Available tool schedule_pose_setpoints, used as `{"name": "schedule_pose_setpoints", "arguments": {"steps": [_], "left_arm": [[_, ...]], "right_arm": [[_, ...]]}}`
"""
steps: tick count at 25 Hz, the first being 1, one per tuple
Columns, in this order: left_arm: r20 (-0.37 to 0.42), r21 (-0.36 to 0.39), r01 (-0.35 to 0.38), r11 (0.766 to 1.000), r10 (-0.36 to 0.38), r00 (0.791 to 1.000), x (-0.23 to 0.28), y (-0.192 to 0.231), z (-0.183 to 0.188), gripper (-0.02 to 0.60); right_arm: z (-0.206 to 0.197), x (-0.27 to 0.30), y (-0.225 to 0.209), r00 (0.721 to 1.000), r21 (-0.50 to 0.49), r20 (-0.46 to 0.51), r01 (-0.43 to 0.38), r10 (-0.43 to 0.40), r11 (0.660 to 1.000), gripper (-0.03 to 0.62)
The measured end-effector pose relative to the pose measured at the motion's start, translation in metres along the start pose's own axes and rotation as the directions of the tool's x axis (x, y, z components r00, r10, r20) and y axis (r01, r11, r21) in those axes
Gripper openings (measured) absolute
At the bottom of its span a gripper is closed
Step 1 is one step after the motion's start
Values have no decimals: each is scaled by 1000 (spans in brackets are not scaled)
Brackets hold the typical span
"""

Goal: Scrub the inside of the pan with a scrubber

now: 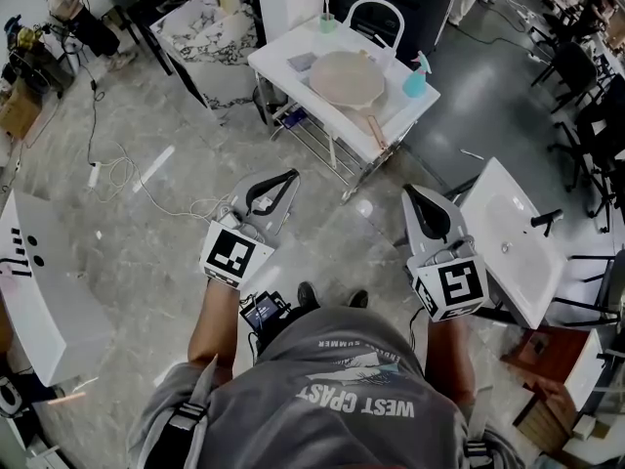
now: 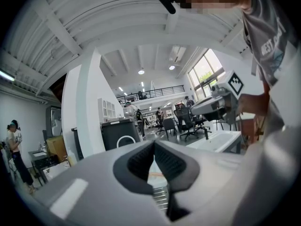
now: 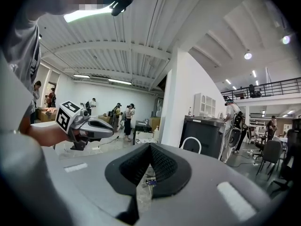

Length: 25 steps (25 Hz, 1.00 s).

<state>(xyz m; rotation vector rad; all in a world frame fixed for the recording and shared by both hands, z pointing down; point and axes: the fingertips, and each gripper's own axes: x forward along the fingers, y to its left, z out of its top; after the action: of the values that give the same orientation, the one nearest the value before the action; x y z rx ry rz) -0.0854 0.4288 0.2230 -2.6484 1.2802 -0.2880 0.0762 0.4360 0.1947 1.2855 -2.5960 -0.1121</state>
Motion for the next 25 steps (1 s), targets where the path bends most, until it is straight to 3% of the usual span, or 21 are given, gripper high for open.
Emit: {"name": "schedule_pose_setpoints", "arguments": {"steps": [14, 25], "left_arm": [[8, 2, 15, 1000, -15, 1000, 4, 26, -11, 2], [-54, -2, -15, 1000, 14, 998, 63, 48, -28, 2]], "right_arm": [[-3, 18, -3, 999, 56, 9, 45, -46, 997, 2], [-19, 68, -59, 999, 97, 32, 5, -8, 995, 2]]}}
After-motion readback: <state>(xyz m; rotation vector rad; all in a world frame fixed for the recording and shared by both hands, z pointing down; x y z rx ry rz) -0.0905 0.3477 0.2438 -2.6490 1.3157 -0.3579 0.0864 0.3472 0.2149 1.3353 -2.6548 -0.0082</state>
